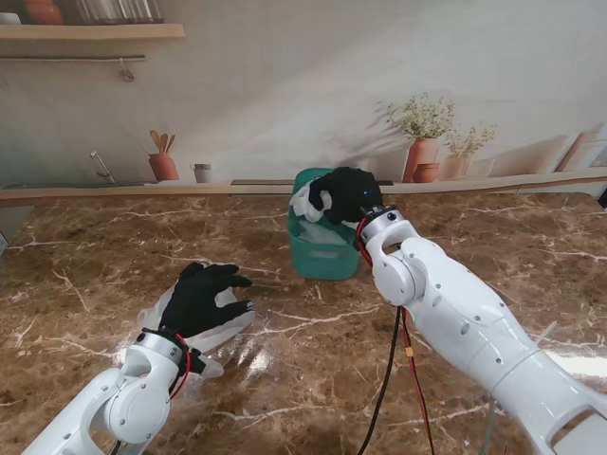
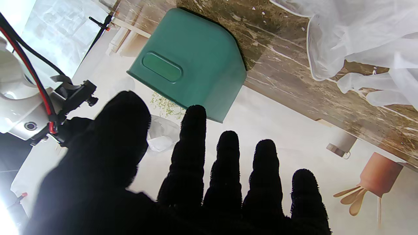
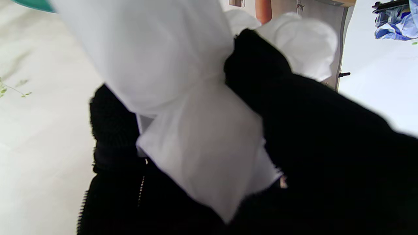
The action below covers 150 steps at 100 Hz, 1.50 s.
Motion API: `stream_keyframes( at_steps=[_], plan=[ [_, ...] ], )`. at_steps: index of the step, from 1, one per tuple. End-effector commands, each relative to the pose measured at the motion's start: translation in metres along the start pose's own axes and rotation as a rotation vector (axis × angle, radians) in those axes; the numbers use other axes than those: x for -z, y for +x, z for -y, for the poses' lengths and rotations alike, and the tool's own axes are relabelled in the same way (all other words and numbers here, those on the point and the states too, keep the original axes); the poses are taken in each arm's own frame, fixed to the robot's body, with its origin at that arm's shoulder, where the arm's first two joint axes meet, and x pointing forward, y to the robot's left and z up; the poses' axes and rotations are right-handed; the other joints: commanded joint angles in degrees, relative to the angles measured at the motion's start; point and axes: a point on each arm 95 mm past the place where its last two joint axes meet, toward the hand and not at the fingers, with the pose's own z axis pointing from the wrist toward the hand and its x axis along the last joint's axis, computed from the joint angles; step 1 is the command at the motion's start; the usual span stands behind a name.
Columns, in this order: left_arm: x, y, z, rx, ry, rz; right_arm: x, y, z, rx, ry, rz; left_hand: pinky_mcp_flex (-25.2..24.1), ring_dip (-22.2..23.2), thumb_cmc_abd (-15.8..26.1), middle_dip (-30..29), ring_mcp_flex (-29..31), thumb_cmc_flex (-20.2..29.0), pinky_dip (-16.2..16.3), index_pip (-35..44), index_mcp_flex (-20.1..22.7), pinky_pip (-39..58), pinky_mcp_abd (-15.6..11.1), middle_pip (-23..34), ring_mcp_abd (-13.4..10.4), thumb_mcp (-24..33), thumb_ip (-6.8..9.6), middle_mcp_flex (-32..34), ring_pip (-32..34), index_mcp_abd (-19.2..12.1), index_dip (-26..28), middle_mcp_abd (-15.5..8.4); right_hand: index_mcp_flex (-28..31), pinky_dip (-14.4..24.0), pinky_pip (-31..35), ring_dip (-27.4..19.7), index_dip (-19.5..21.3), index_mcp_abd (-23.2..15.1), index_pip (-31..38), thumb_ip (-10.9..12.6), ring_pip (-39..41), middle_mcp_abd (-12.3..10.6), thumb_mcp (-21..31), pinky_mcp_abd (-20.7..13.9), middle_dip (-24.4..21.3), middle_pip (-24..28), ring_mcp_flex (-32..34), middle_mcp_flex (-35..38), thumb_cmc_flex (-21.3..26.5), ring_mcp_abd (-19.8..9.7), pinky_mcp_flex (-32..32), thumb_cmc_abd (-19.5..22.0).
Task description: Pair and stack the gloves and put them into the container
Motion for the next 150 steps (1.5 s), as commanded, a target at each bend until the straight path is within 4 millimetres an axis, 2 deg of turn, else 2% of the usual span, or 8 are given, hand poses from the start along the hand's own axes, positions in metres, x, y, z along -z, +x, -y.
stream_keyframes(
  at_steps=[1,52,66,77,93,103,108,150],
  plan=[
    [0.002,0.0,-0.001,-0.002,-0.003,0.007,-0.008,0.0,0.005,-0.031,0.006,0.027,-1.04,-0.7,1.94,-0.46,-2.18,1.3,0.59,0.43,0.75,-2.31,0.12,-1.63,-2.59,-1.67,1.77,0.18,-2.07,-1.4,0.31,-0.87,0.08,1.08,1.04,0.83,-0.42,0.24,1.17,3.3,0.8,-2.13,0.08,-2.91,1.46,1.6,2.07,0.09,2.94,-0.57,1.11,0.98],
    [0.004,-0.003,0.002,-0.013,-0.008,0.018,-0.028,-0.033,0.041,-0.025,0.092,0.139,-1.08,-0.73,1.9,-0.48,-2.4,1.26,0.84,0.46,0.84,-2.76,0.07,-1.65,-2.67,-1.73,1.8,0.17,-2.14,-1.31,0.36,-0.8,-3.98,0.69,-2.23,0.84,-1.84,0.52,0.16,3.44,-1.36,-1.2,-0.85,-1.58,1.23,1.42,-1.84,-3.04,0.78,-0.02,-3.45,3.34],
    [0.004,-0.004,0.003,-0.008,-0.017,0.012,-0.029,-0.038,0.044,0.003,0.117,0.146,-1.15,-0.77,1.72,-0.46,-2.76,1.09,0.75,0.36,0.64,-3.17,-0.5,-1.68,-2.69,-1.97,1.77,-0.22,-2.26,-1.2,0.34,-0.64,-6.95,1.83,-3.35,1.01,-6.05,0.13,0.57,2.92,-2.79,-0.68,-0.64,-0.74,0.38,0.94,-4.11,-5.03,-1.77,-0.17,-6.56,4.81],
    [0.004,-0.004,0.003,-0.009,-0.016,0.012,-0.029,-0.039,0.046,0.029,0.155,0.13,-1.14,-0.78,1.75,-0.46,-2.81,1.18,0.79,0.33,0.58,-3.37,-0.49,-1.68,-2.81,-2.06,1.78,-0.35,-2.27,-1.23,0.33,-0.69,-9.22,3.5,-4.49,-0.45,-16.44,1.6,1.02,2.03,-4.96,-0.06,-0.89,-0.26,-1.61,-1.81,-6.43,-6.48,-5.06,-1.16,-9.89,5.74],
    [0.005,-0.005,0.004,-0.012,-0.009,0.012,-0.028,-0.04,0.049,0.059,0.22,0.117,-1.14,-0.82,1.87,-0.45,-2.96,1.19,0.93,0.33,0.45,-3.54,-0.47,-1.63,-2.89,-2.08,1.81,-0.36,-2.34,-1.39,0.36,-0.56,-11.59,4.96,-6.19,-4.4,-24.64,2.77,-0.94,1.09,-9.42,0.21,-3.36,0.64,-14.11,-4.88,-11.63,-11.06,-14.01,-1.68,-16.45,5.58],
    [0.005,-0.005,0.004,-0.013,-0.01,0.014,-0.026,-0.041,0.049,0.068,0.244,0.111,-1.18,-0.85,1.76,-0.48,-3.03,1.24,0.96,0.35,0.43,-3.72,-0.46,-1.73,-2.76,-2.17,1.81,-0.59,-2.37,-1.36,0.38,-0.3,-10.53,6.18,-7.23,-5.22,-23.76,5.5,-11.53,3.74,-11.99,0.12,-2.86,1.02,-16.95,-7.7,-14.35,-12.94,-19.65,-1.54,-19.75,6.2],
    [0.005,-0.005,0.004,-0.011,-0.011,0.014,-0.025,-0.041,0.049,0.073,0.254,0.103,-1.19,-0.85,1.73,-0.49,-2.99,1.29,0.98,0.36,0.46,-3.81,-0.4,-1.75,-2.67,-2.18,1.83,-0.62,-2.36,-1.36,0.39,-0.38,-9.87,6.6,-8.36,-5.63,-20.18,6.79,-18.55,9.57,-13.43,0.12,-2.52,1.25,-18.08,-9.38,-15.64,-14.05,-23.84,-1.36,-21.45,7.29],
    [0.004,-0.005,0.004,-0.01,-0.014,0.007,-0.014,-0.038,0.032,0.098,0.255,0.057,-1.3,-0.75,1.99,-0.48,-3.27,1.2,1.33,0.54,0.6,-4.66,-0.34,-1.91,-2.36,-2.61,1.88,-0.61,-2.32,-1.59,0.57,-0.18,-16.21,7.56,-14.95,-7.76,-25.66,7.91,-29.31,9.77,-20.07,0.44,-6.39,1.47,-22.85,-15.92,-21.1,-19.37,-32.27,-1.11,-27.26,10.86]
  ],
)
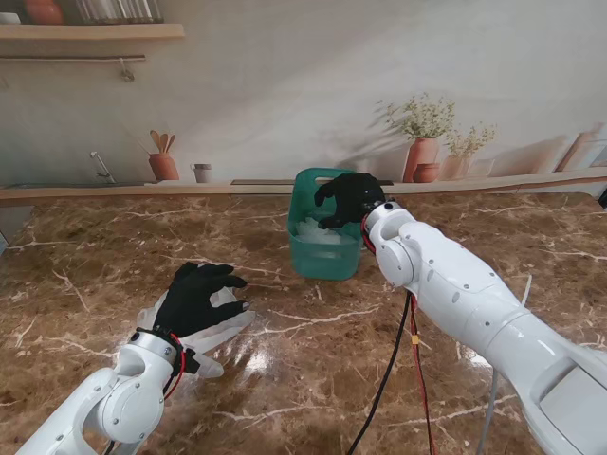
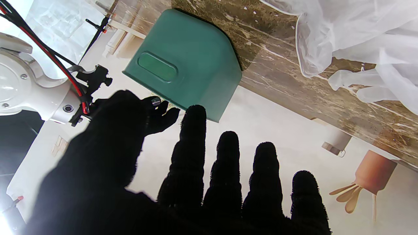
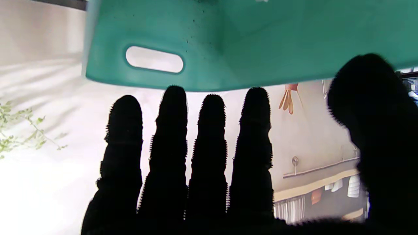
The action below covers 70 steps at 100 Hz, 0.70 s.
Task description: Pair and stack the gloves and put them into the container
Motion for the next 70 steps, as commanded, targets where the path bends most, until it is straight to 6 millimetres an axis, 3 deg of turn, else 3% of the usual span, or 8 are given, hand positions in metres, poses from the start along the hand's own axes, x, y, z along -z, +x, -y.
stream_keyframes(
  at_steps=[1,27,32,37,43,59,62,70],
  plan=[
    [0.001,0.0,-0.002,0.0,-0.004,-0.002,0.006,0.0,-0.001,0.004,0.007,-0.003,-1.26,-0.42,1.98,-0.47,-2.02,1.23,1.15,0.54,0.58,-2.53,-0.32,-1.3,-2.28,-1.52,1.89,-0.63,-1.6,-1.56,0.53,-0.11,-2.12,1.77,-1.62,-1.09,-1.33,0.92,-1.4,2.5,-0.48,-0.05,-0.91,0.32,-1.05,-1.33,-1.6,-1.55,-3.32,-0.13,-1.13,1.09],
    [-0.001,-0.002,0.001,0.0,0.001,-0.002,0.041,-0.001,-0.016,-0.001,-0.013,0.007,-0.67,-0.33,1.87,-0.4,-2.01,1.33,1.94,0.27,0.22,-1.72,-0.11,-1.29,-2.17,-1.57,1.93,-0.61,-1.55,-1.22,0.47,-0.04,-8.08,-3.63,-13.01,-9.76,-5.87,2.39,-6.63,4.46,-10.95,0.3,-7.98,-1.7,-7.65,-6.68,-4.23,-4.86,-2.83,-0.64,-4.78,8.74],
    [-0.002,-0.002,0.001,0.001,0.002,-0.006,0.052,-0.002,-0.016,-0.012,-0.015,0.012,-0.3,-0.26,1.81,-0.38,-1.98,1.3,2.3,0.12,0.07,-0.9,-0.3,-1.24,-2.01,-1.52,1.93,-0.64,-1.47,-1.08,0.4,-0.09,-8.72,-5.03,-14.44,-11.46,-6.36,2.65,-7.01,5.45,-12.31,0.4,-11.91,-2.28,-8.98,-7.31,-5.01,-5.49,-1.66,-0.77,-5.3,11.65],
    [-0.003,-0.002,0.002,0.001,0.001,-0.011,0.064,-0.002,-0.015,-0.023,-0.019,0.015,0.02,-0.21,1.82,-0.35,-1.98,1.29,2.54,0.01,-0.05,-0.03,-0.32,-1.17,-2.04,-1.48,1.93,-0.69,-1.41,-1.02,0.34,-0.13,-9.3,-6.35,-15.41,-13.01,-6.8,2.95,-7.35,8.0,-13.29,0.43,-19.29,-2.87,-10.03,-7.66,-5.73,-5.99,-1.15,-1.22,-5.79,16.58],
    [-0.004,-0.002,0.003,0.001,0.0,-0.018,0.079,-0.002,-0.012,-0.033,-0.02,0.021,0.34,-0.17,1.77,-0.34,-1.94,1.32,2.56,-0.1,-0.18,0.94,-0.68,-1.09,-1.98,-1.36,1.93,-0.8,-1.34,-0.77,0.25,-0.1,-9.97,-7.59,-16.54,-14.6,-7.1,3.23,-7.74,9.81,-14.4,0.54,-14.86,-3.6,-10.82,-8.08,-6.67,-6.77,-5.8,-1.72,-6.28,13.87],
    [-0.01,-0.002,0.005,0.006,-0.007,-0.035,0.124,0.0,0.004,-0.074,-0.04,0.054,0.97,-0.15,1.57,-0.39,-1.86,1.27,1.17,-0.61,-0.76,2.53,-2.2,-0.86,-1.99,-0.99,1.89,-1.13,-1.16,-0.39,-0.12,-0.18,-10.4,-8.47,-17.68,-15.61,-7.26,3.77,-8.03,9.79,-15.2,0.85,-13.62,-4.17,-11.18,-8.26,-7.57,-7.18,-6.53,-2.11,-7.01,13.82],
    [-0.011,-0.002,0.005,0.007,-0.011,-0.037,0.133,0.001,0.009,-0.085,-0.044,0.062,0.75,-0.29,1.58,-0.71,-1.94,1.12,-2.73,-0.85,-0.69,4.45,-2.41,-0.62,-2.06,-0.71,1.75,-1.34,-1.01,-0.37,-0.62,-0.17,-10.4,-8.6,-17.83,-15.75,-7.27,3.79,-8.04,9.77,-15.24,0.89,-13.58,-4.23,-11.23,-8.28,-7.62,-7.23,-6.49,-2.06,-7.06,13.79],
    [-0.015,-0.002,0.005,0.011,-0.022,-0.042,0.155,0.006,0.017,-0.114,-0.059,0.086,0.74,-0.29,1.52,-0.74,-2.02,1.18,-3.46,-1.21,-1.54,5.01,-2.64,-0.62,-1.98,-0.58,1.78,-1.5,-0.97,-0.12,-0.81,-0.16,-10.23,-8.85,-18.04,-15.97,-7.27,4.01,-7.98,9.68,-15.15,1.04,-13.58,-4.03,-11.28,-8.16,-7.53,-6.98,-6.46,-2.01,-7.1,13.89]
  ],
)
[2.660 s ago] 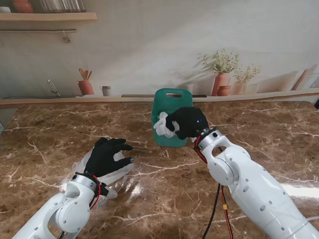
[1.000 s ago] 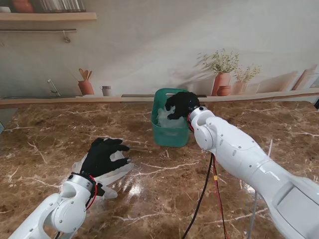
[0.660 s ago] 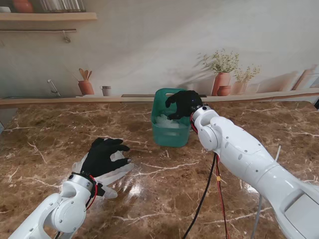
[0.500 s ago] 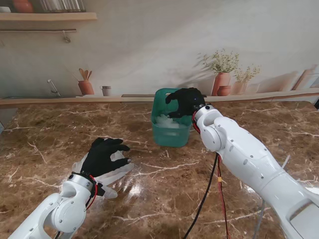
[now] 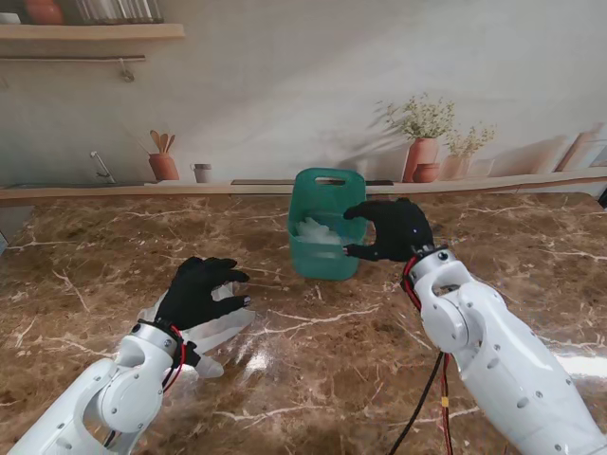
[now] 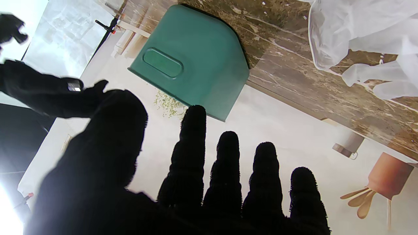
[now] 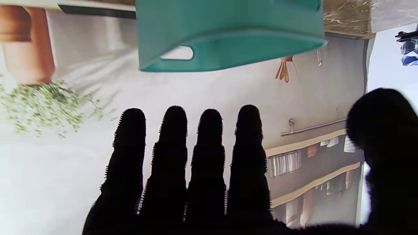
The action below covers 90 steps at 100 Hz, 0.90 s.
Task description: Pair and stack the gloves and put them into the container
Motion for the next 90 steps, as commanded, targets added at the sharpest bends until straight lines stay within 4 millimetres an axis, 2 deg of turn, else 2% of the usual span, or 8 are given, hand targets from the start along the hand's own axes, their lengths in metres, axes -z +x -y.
stream_keyframes(
  at_steps=[1,19,29,33,51,69,80,90],
  plan=[
    [-0.004,-0.001,0.0,0.001,-0.015,-0.006,0.031,0.002,0.025,-0.034,0.057,0.031,0.01,-0.28,1.54,-0.73,-1.99,1.17,-1.37,-1.17,-1.63,1.61,-2.1,-0.59,-2.02,-0.07,1.77,-1.5,-0.95,-0.13,-0.89,-0.19,-1.78,-1.58,-1.48,-2.18,-0.91,0.86,-0.98,1.81,-0.78,0.72,0.91,-1.26,-1.29,-0.82,-1.77,-1.13,-1.39,-0.63,-0.82,-0.42],
    [-0.015,-0.001,0.0,0.008,-0.046,-0.019,0.071,0.008,0.046,-0.084,0.077,0.075,0.62,-0.25,1.43,-0.63,-1.93,1.4,-2.8,-1.32,-1.61,1.64,-5.49,-0.31,-2.4,0.39,1.8,-1.82,-0.73,0.3,-1.03,-0.3,-1.92,-2.24,-2.61,-2.64,-0.95,1.26,-1.03,1.65,-1.08,0.81,0.79,-1.31,-1.46,-0.96,-3.1,-1.5,-1.15,0.04,-2.59,-0.36],
    [-0.021,-0.003,-0.003,0.024,-0.066,-0.021,0.088,0.008,0.058,-0.091,0.11,0.09,1.53,-0.57,1.15,-0.48,-1.83,1.39,-5.56,-1.47,-1.58,1.65,-8.09,0.0,-2.96,1.55,1.69,-2.04,-0.65,0.77,-1.15,-0.38,-2.26,-2.61,-3.2,-2.88,-1.0,1.29,-1.2,1.61,-1.23,0.87,0.73,-1.6,-1.59,-1.14,-3.61,-1.88,-1.23,-0.25,-2.98,-0.15],
    [-0.023,-0.004,-0.004,0.028,-0.075,-0.021,0.093,0.008,0.063,-0.098,0.119,0.099,1.66,-1.2,0.81,-0.45,-1.84,0.8,-9.76,-1.6,-1.63,2.85,-8.86,0.1,-3.21,2.82,1.41,-1.99,-0.41,0.86,-1.25,-0.52,-2.31,-2.8,-3.51,-3.03,-1.02,1.38,-1.23,1.6,-1.37,0.96,0.73,-1.79,-1.68,-1.24,-3.88,-2.08,-1.18,-0.48,-3.19,-0.14],
    [-0.025,-0.004,-0.012,0.04,-0.108,-0.02,0.103,0.006,0.071,-0.135,0.121,0.121,2.19,-1.76,0.68,-0.5,-2.08,0.45,-13.1,-2.55,-2.64,2.05,-9.47,-0.04,-3.77,2.93,1.33,-2.42,-0.52,0.65,-1.69,-1.05,-2.9,-5.38,-6.48,-4.78,-1.32,1.86,-1.77,1.56,-2.27,1.39,0.64,-3.74,-2.76,-1.97,-4.65,-2.82,-1.24,-0.88,-3.56,0.0],
    [-0.023,-0.006,-0.005,0.026,-0.127,-0.016,0.102,0.004,0.067,-0.141,0.102,0.123,1.43,-2.16,0.75,-0.87,-2.03,0.28,-12.53,-3.5,-3.56,5.56,-4.7,-0.59,-2.74,2.11,1.47,-2.35,-0.36,-0.12,-2.16,-0.65,-2.85,-6.1,-6.68,-5.11,-1.35,1.66,-1.75,1.52,-2.04,1.43,0.65,-3.35,-3.15,-2.06,-4.82,-3.31,-1.16,-0.3,-3.69,0.15],
    [-0.022,-0.019,0.022,-0.095,-0.198,-0.039,0.103,0.003,0.065,-0.15,0.094,0.125,-0.25,0.87,0.15,0.4,-0.03,0.04,-6.6,-3.04,-4.74,13.58,1.05,0.22,-1.1,2.95,1.59,-0.08,1.71,-1.35,-1.88,-0.36,-2.19,-6.19,-6.38,-5.03,-1.21,1.43,-1.38,1.47,-1.69,1.51,0.54,-2.98,-3.26,-1.97,-4.64,-3.39,-0.8,0.01,-3.71,0.53],
    [-0.02,-0.035,0.051,-0.199,-0.281,-0.058,0.103,0.003,0.065,-0.15,0.088,0.124,-0.58,3.19,-0.86,1.98,1.58,-0.07,-4.3,-2.47,-5.69,15.98,2.57,0.34,-0.61,5.28,1.67,0.99,2.92,-2.06,-1.53,-0.88,-2.23,-6.28,-6.06,-4.95,-1.14,1.29,-1.28,1.4,-1.48,1.58,0.18,-2.79,-3.36,-1.9,-4.63,-3.45,-0.26,0.0,-3.77,0.68]
  ],
)
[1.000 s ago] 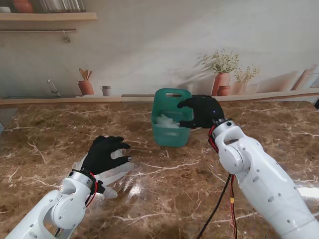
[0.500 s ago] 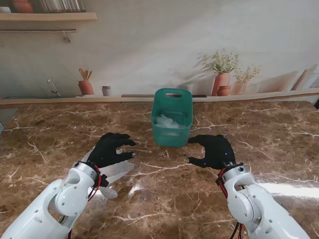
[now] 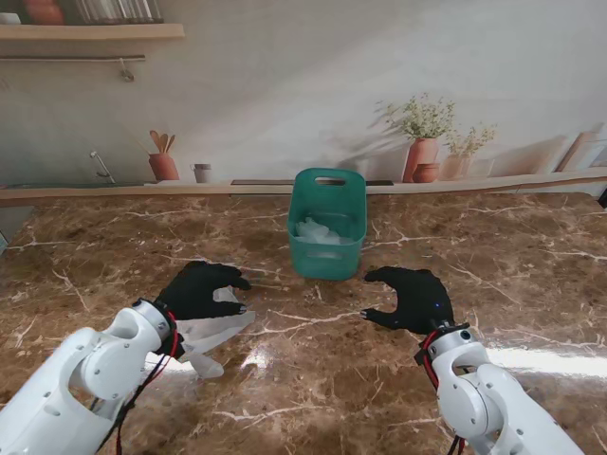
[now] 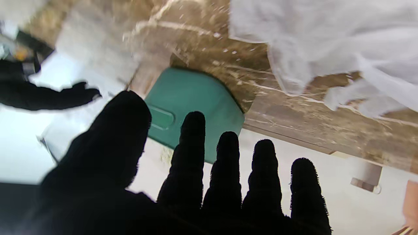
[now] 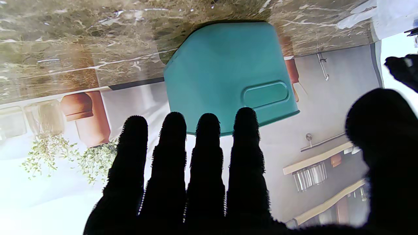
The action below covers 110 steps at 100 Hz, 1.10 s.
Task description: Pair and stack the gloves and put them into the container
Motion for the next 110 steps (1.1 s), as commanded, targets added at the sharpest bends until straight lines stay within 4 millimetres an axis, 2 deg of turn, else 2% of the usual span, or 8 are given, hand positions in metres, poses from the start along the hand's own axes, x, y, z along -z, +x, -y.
stream_keyframes(
  at_steps=[1,22,33,42,57,66,92,110],
  plan=[
    [0.01,-0.022,0.029,-0.051,-0.004,0.012,0.003,0.0,0.004,-0.008,0.01,0.004,-1.35,1.93,-0.99,1.56,0.91,-0.15,2.04,0.96,-2.27,2.4,1.27,0.27,0.2,3.36,1.66,1.2,1.5,-2.01,0.02,-0.87,-1.07,-1.32,-0.82,-1.14,-0.52,-0.39,-0.39,1.4,-0.14,0.46,-0.07,-0.93,-1.34,-0.72,-1.68,-1.32,-0.24,-0.05,-0.9,0.69],
    [0.03,-0.062,0.052,-0.151,-0.116,0.037,0.0,0.003,0.008,-0.032,0.008,0.014,-1.29,3.29,-6.67,3.04,3.08,-1.46,3.49,4.04,-0.59,3.8,1.53,1.5,-0.42,12.67,0.54,3.53,1.98,-2.72,1.52,-2.27,-0.9,-1.48,-0.38,-1.01,-0.45,-0.47,-0.25,1.41,0.08,0.57,-0.48,-0.7,-1.45,-0.54,-1.47,-1.14,0.46,0.24,-0.9,0.72],
    [0.037,-0.086,0.049,-0.192,-0.177,0.066,-0.003,0.005,0.009,-0.035,0.027,0.012,-1.3,12.15,-11.08,12.08,4.41,-2.13,4.51,12.55,3.6,5.82,1.2,7.75,0.7,18.23,-0.61,6.69,8.04,-4.2,5.86,-3.64,-0.92,-1.55,-0.25,-0.96,-0.44,-0.33,-0.22,1.4,0.12,0.47,-0.69,-0.69,-1.46,-0.47,-1.44,-1.09,0.88,0.21,-0.93,1.07],
    [0.04,-0.104,0.04,-0.205,-0.211,0.1,-0.004,0.007,0.009,-0.036,0.029,0.013,-1.03,15.03,-11.87,15.72,5.52,-2.26,4.84,16.35,3.75,7.25,1.4,9.03,0.97,18.89,-1.77,8.03,9.65,-5.2,8.33,-4.25,-0.64,-1.59,-0.11,-0.91,-0.36,-0.35,-0.05,1.39,0.19,0.43,-0.95,-0.51,-1.45,-0.38,-1.35,-1.0,1.01,0.31,-0.91,1.21],
    [0.037,-0.124,0.024,-0.133,-0.195,0.18,-0.006,0.009,0.008,-0.038,0.034,0.019,-1.02,14.67,-8.75,14.84,5.32,-1.11,5.02,15.21,1.13,8.24,1.73,7.22,1.07,18.83,-1.01,7.45,8.98,-4.72,8.03,-3.34,-0.22,-1.46,0.39,-0.63,-0.18,-0.48,0.31,1.41,0.54,0.63,-1.24,-0.11,-1.31,-0.14,-1.01,-0.73,1.43,0.47,-0.89,1.37],
    [0.028,-0.13,0.022,-0.118,-0.177,0.209,-0.007,0.009,0.008,-0.034,0.042,0.018,-0.66,13.54,-7.65,13.94,5.91,-0.09,5.06,13.55,-3.07,8.68,1.91,6.73,0.99,19.53,-0.3,7.04,8.27,-5.91,7.54,-3.7,-0.21,-1.38,0.65,-0.47,-0.11,-0.5,0.4,1.42,0.68,0.63,-1.43,0.08,-1.23,-0.05,-0.86,-0.61,1.66,0.53,-0.82,1.46],
    [-0.005,-0.133,0.036,-0.104,-0.2,0.225,-0.009,0.009,0.007,-0.032,0.037,0.026,0.03,11.37,-5.89,10.36,7.43,4.3,4.86,-2.31,-14.67,10.25,1.93,6.53,1.19,21.42,0.29,4.41,8.5,-8.86,-1.54,-4.63,-0.27,-1.09,1.27,-0.08,-0.01,-0.49,0.48,1.45,0.92,0.68,-1.81,0.62,-1.02,0.12,-0.59,-0.36,2.11,0.65,-0.81,1.47],
    [-0.021,-0.133,0.049,-0.096,-0.216,0.244,-0.009,0.006,0.006,-0.029,0.034,0.032,-0.58,11.67,-6.38,11.13,6.82,3.79,4.69,-6.49,-15.25,10.08,1.83,7.73,1.3,20.82,0.24,3.43,8.72,-9.56,-4.15,-5.1,-0.16,-0.94,1.54,0.1,0.04,-0.56,0.55,1.47,0.97,0.7,-1.95,0.86,-0.94,0.09,-0.49,-0.4,2.27,0.73,-0.76,1.53]
  ],
)
